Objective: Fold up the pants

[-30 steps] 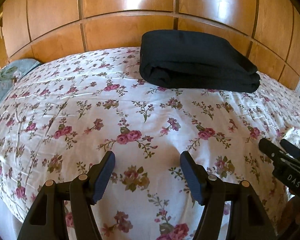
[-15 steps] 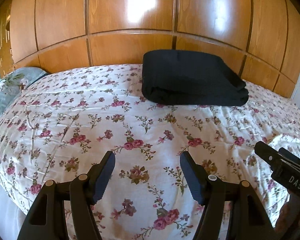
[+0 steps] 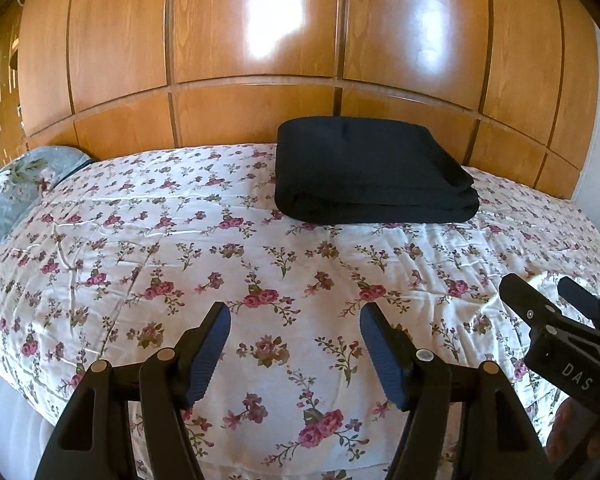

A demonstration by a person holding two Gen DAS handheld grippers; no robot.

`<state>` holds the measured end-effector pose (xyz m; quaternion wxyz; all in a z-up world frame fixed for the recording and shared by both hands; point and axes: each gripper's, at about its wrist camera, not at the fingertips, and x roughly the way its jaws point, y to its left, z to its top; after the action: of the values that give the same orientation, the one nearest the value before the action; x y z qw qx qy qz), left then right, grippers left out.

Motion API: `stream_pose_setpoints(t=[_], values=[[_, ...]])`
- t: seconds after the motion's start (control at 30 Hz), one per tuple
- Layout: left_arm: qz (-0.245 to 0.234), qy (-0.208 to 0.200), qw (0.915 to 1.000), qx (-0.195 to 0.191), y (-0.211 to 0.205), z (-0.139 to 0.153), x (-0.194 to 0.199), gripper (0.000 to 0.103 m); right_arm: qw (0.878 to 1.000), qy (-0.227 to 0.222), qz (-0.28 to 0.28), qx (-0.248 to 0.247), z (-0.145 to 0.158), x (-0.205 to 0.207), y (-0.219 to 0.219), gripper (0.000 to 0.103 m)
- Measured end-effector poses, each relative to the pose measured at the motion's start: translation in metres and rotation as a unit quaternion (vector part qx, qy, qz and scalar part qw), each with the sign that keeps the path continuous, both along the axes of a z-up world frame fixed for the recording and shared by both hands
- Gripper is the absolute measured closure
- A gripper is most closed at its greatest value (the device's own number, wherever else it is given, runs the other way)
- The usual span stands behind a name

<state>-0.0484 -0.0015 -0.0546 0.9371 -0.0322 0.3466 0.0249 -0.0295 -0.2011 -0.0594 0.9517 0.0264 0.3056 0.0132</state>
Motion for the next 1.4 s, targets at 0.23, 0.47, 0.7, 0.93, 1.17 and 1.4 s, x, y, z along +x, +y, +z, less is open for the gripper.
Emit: stream_pose_setpoints(t=[0.23,0.47,0.7,0.93,1.17,1.4], values=[[0.002,-0.004,1.0000,0.003,-0.0011,0.0016,-0.0023,0.035,1.000,-0.002,0.002,0.002,0.0016,-0.0018,0.0021,0.001],[0.002,-0.004,1.0000,0.007,-0.0014,0.0012,-0.0017,0.035,1.000,-0.002,0.008,-0.001,0.0015,-0.0017,0.0039,0.001],[0.001,-0.002,1.0000,0.006,-0.0014,0.0002,-0.0014,0.035,1.000,0.002,0.010,0.000,0.0004,-0.0009,0.0040,0.000],[0.000,0.001,1.0000,0.004,-0.0003,-0.0014,-0.0010,0.035,1.000,0.003,0.012,0.001,-0.0002,-0.0002,0.0046,0.001],[-0.002,0.006,1.0000,0.003,0.0004,-0.0028,-0.0004,0.035,1.000,0.007,0.013,0.002,-0.0013,0.0000,0.0052,0.000],[-0.002,0.010,0.9999,0.001,0.0004,-0.0042,0.0004,0.035,1.000,0.008,0.015,0.001,-0.0019,0.0007,0.0061,0.000]])
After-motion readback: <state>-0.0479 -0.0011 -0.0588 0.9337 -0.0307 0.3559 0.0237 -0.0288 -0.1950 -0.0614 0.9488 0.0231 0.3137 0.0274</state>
